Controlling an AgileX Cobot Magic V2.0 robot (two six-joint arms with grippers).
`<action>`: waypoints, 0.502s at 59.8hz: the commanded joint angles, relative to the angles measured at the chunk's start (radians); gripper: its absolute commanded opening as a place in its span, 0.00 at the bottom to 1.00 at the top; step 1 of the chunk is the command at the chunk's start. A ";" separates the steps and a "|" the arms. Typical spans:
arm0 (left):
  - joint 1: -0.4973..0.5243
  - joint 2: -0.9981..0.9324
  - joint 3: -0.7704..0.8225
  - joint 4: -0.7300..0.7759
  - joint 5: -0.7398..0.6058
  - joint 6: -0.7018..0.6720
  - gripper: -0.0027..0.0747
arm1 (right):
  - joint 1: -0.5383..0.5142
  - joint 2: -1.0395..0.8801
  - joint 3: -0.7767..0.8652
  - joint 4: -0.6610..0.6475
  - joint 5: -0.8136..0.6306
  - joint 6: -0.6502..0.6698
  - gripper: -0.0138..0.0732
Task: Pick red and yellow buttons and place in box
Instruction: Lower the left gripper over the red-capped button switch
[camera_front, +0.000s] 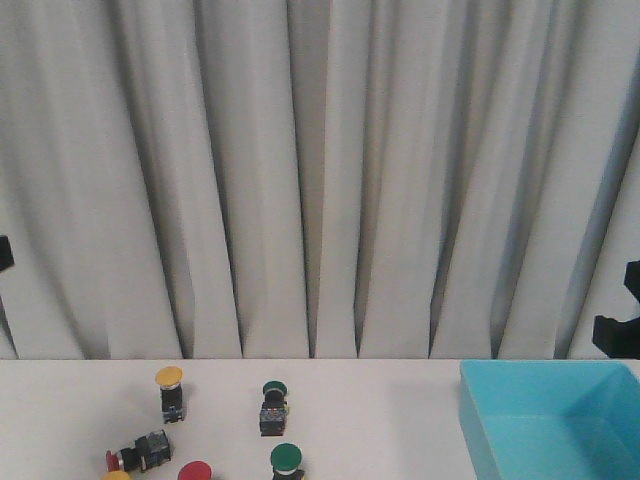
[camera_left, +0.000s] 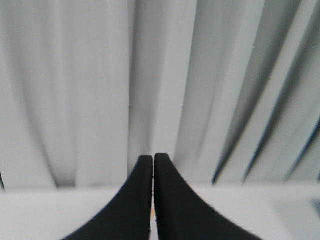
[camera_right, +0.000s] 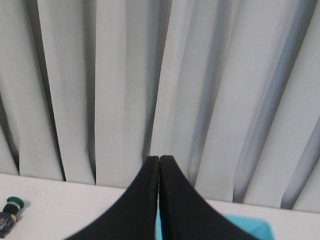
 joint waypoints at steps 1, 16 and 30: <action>-0.005 -0.011 -0.036 -0.018 0.034 -0.009 0.03 | 0.001 0.001 -0.038 0.005 -0.067 0.002 0.22; -0.005 -0.006 -0.036 0.003 0.034 0.000 0.15 | 0.059 0.030 -0.038 -0.011 -0.021 -0.019 0.68; -0.005 0.112 -0.050 0.012 0.044 -0.002 0.57 | 0.114 0.034 -0.038 -0.003 -0.019 -0.010 0.98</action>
